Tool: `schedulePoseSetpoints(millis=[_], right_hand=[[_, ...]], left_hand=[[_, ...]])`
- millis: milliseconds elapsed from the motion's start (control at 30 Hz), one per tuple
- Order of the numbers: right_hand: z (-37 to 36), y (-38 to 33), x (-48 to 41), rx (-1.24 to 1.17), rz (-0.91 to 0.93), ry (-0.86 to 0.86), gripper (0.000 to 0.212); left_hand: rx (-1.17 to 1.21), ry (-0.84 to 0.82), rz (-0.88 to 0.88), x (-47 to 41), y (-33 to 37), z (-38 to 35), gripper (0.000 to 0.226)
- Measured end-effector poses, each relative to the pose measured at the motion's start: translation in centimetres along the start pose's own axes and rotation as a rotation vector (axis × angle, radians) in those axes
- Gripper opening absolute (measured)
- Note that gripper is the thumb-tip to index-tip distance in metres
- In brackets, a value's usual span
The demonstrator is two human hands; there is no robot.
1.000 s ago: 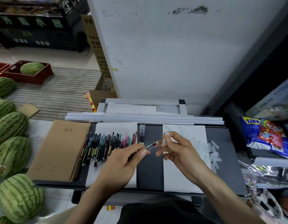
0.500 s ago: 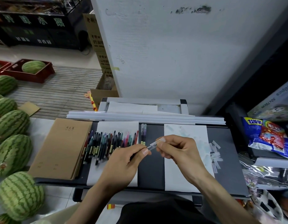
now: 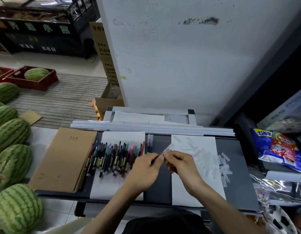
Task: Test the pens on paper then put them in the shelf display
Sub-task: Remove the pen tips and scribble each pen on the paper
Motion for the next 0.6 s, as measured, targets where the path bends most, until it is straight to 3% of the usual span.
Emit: schedulePoseSetpoints(millis=[100, 167, 367, 467, 600], right_hand=[[0.7, 1.0, -2.4, -0.012, -0.119, 0.038, 0.028], [1.5, 1.6, -4.4, 0.108, -0.186, 0.070, 0.031], [2.5, 2.9, -10.0, 0.644, -0.232, 0.151, 0.035], [1.1, 3.6, -11.6, 0.702, -0.239, 0.135, 0.033], [-0.3, 4.2, -12.7, 0.657, -0.240, 0.202, 0.029]], left_hand=[[-0.056, -0.064, 0.037, 0.0, -1.2, -0.3, 0.037], [-0.186, -0.057, 0.062, 0.4, -3.1, 0.7, 0.035], [-0.385, 0.234, 0.338, 2.4, -11.1, 8.3, 0.020], [-0.429, 0.302, 0.416, 2.3, -13.1, 10.5, 0.009], [-0.519, 0.240, 0.423, 1.1, -13.8, 10.3, 0.020]])
Point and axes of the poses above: each hand's wrist, its own x-axis away from the middle knuckle, its own z-axis out of the back of the hand, y = z × x, the point moved 7 cm from there along -x, towards the middle knuckle, and after that the axes turned 7 degrees about -z, right-handed, at the moved point
